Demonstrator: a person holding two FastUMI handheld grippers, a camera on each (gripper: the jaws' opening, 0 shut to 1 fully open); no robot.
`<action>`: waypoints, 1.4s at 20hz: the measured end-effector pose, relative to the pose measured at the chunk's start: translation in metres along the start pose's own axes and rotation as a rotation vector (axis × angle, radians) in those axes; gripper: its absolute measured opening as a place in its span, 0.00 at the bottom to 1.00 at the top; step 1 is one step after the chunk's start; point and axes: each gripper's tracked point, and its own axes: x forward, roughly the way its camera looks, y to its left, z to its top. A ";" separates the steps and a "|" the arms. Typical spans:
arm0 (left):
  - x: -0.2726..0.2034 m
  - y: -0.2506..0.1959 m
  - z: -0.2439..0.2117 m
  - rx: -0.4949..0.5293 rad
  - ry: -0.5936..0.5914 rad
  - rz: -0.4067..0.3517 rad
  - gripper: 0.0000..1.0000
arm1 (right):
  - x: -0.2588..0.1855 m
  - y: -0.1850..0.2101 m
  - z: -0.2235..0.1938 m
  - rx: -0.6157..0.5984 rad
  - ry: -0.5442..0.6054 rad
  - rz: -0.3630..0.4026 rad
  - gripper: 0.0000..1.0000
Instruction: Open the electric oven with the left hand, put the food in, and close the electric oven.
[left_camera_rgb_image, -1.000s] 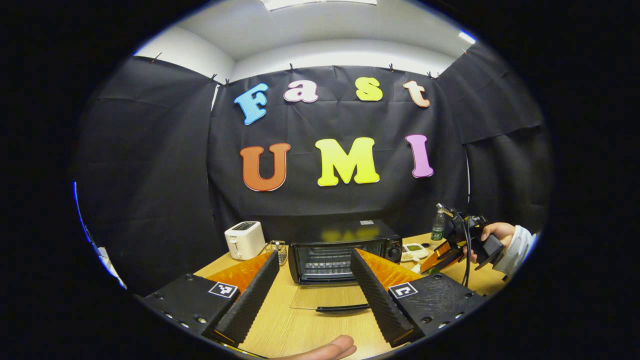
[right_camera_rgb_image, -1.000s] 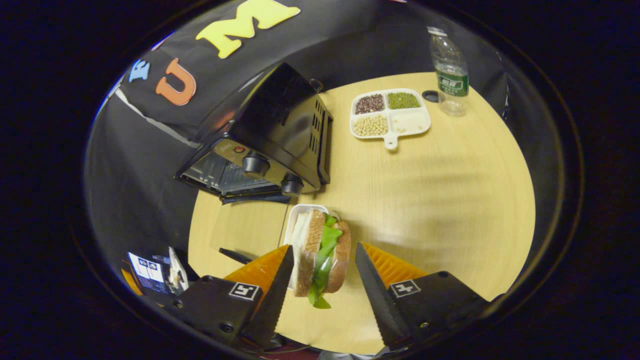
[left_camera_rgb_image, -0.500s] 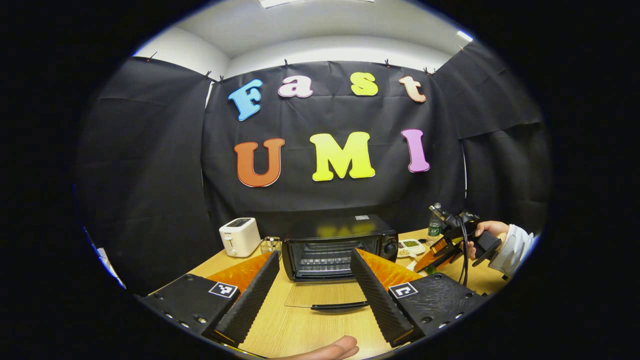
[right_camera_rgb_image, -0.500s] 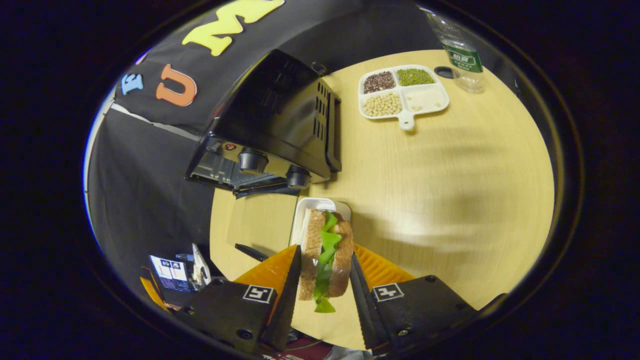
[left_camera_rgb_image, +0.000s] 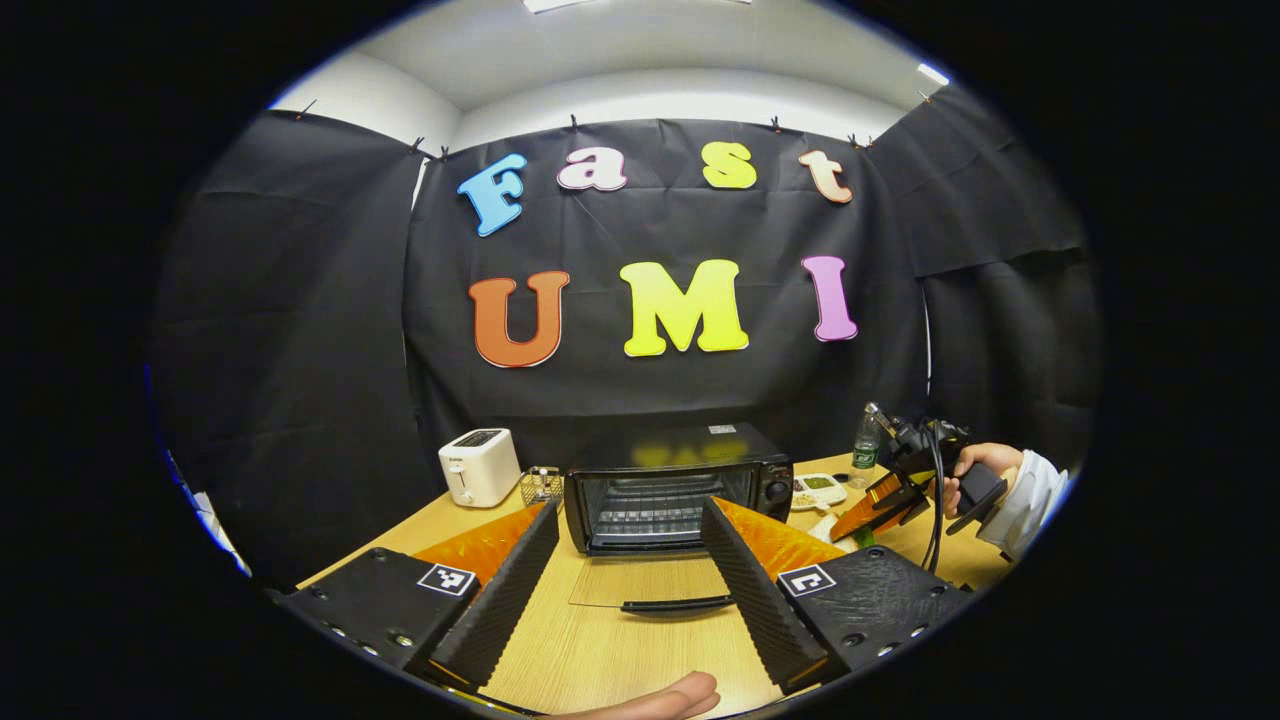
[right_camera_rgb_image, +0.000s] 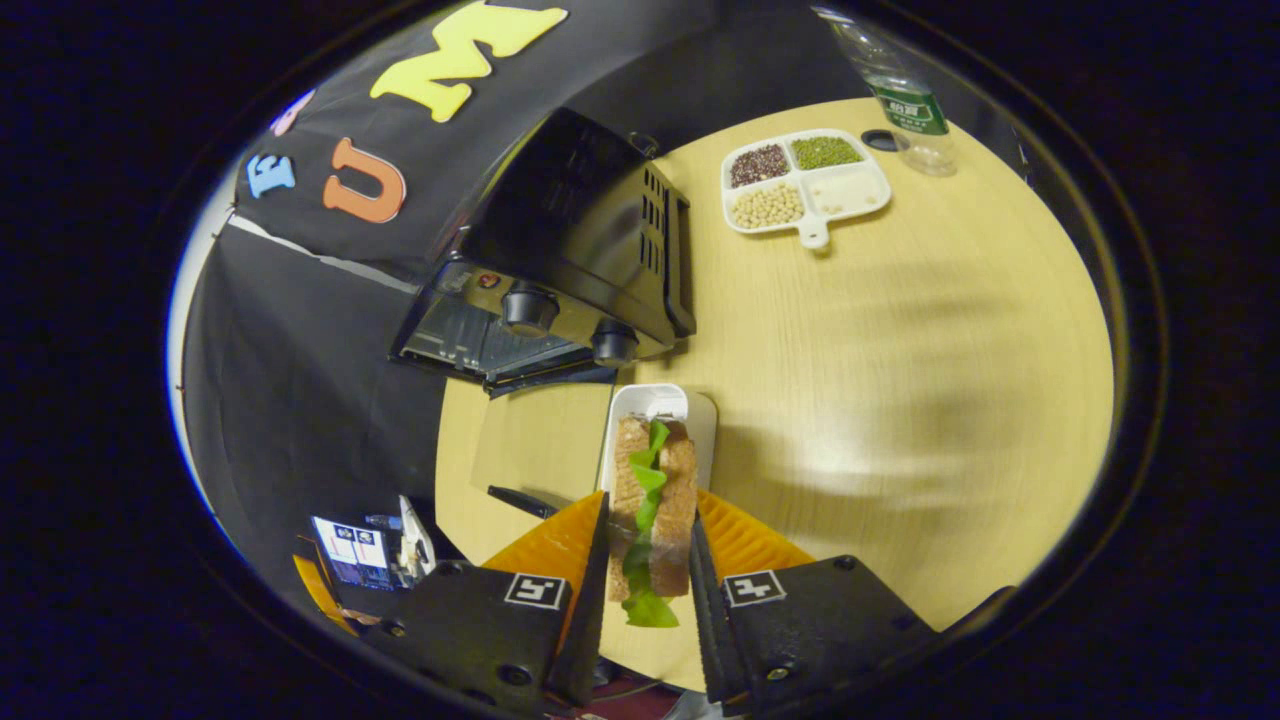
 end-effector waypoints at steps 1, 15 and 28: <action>-0.005 0.002 0.001 -0.002 -0.004 0.001 0.94 | -0.005 0.003 -0.001 0.000 -0.022 -0.001 0.40; -0.058 0.036 0.019 -0.062 -0.084 -0.015 0.94 | -0.011 0.097 -0.039 0.148 -0.259 0.156 0.37; -0.046 0.076 0.003 -0.111 -0.056 -0.028 0.94 | 0.115 0.177 0.027 0.411 -0.645 0.331 0.36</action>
